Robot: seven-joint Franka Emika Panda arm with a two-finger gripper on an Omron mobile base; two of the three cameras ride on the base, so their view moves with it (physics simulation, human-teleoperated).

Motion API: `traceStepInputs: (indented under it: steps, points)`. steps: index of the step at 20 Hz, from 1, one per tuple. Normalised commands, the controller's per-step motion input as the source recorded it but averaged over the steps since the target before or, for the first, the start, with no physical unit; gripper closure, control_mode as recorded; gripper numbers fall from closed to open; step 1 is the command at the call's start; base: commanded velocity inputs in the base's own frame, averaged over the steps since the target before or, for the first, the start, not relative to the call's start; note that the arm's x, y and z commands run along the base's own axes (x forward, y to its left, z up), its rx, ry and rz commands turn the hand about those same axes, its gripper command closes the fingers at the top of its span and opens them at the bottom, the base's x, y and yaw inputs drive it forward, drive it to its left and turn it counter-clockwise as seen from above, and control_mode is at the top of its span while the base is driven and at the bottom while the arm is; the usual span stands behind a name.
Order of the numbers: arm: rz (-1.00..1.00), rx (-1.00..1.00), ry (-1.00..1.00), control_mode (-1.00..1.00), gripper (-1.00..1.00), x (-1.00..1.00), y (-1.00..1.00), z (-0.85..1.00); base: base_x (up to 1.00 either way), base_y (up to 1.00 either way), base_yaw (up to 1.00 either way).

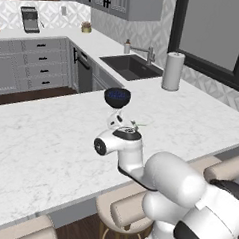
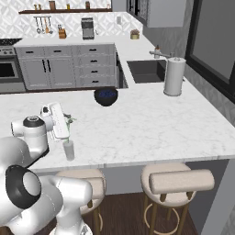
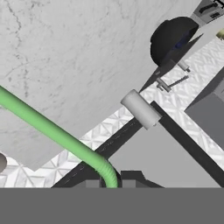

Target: Take a straw from the drawer in front and place it inside the glass cup on the dining counter.

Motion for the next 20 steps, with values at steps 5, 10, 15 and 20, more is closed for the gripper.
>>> traceStepInputs:
  steps: [5, 10, 15, 20]
  points:
    - [0.00, 0.00, 0.00, -1.00, 1.00, 0.04, 0.03, -0.21, 0.00, 0.00, 0.00]
    - [0.00, 0.00, 0.00, -1.00, 1.00, 0.03, 0.00, -0.26, 0.00, 0.00, 0.00]
    - [0.00, 0.00, 0.00, -1.00, 1.00, 0.06, 0.00, -0.26, 0.00, 0.00, 0.00]
    - [0.00, 0.00, 0.00, -1.00, 1.00, 0.06, 0.00, -0.28, 0.00, 0.00, 0.00]
